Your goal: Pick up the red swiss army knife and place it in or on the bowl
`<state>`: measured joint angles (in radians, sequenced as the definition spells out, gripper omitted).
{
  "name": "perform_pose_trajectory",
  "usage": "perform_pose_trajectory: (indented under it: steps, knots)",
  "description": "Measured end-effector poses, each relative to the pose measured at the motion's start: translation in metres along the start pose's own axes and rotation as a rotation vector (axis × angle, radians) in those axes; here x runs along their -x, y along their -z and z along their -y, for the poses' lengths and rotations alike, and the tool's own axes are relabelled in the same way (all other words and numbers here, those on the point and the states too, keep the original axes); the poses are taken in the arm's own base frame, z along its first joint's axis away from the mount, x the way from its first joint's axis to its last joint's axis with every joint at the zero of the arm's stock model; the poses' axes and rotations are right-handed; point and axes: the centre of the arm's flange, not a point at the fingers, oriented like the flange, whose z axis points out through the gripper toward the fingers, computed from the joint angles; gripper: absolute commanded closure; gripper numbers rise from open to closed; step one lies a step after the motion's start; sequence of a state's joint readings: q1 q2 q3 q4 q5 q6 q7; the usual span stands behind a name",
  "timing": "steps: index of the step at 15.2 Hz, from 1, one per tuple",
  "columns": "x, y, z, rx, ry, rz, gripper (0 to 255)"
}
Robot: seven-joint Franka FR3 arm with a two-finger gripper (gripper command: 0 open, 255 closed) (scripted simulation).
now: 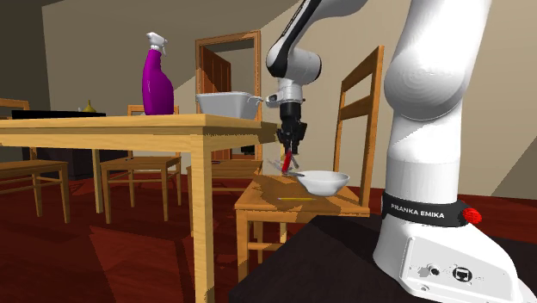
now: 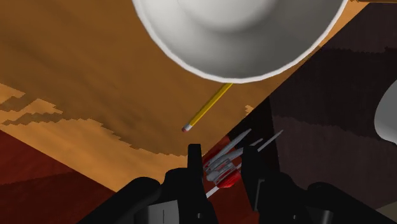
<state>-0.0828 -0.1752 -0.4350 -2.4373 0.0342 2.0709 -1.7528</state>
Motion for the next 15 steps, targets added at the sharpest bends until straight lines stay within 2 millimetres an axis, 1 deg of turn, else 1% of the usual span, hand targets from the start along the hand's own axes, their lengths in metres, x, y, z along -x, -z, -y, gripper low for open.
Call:
perform_pose_trajectory:
  steps: [8, 10, 13, 15]
  knots:
    - [-0.006, 0.041, 0.007, 0.000, 0.000, 0.000, 255]
    - [0.006, 0.049, 0.011, 0.000, 0.000, 0.000, 255]
    - [0.041, 0.061, 0.020, 0.000, -0.001, 0.000, 255]
    - [0.065, 0.065, 0.025, 0.000, -0.001, 0.000, 255]
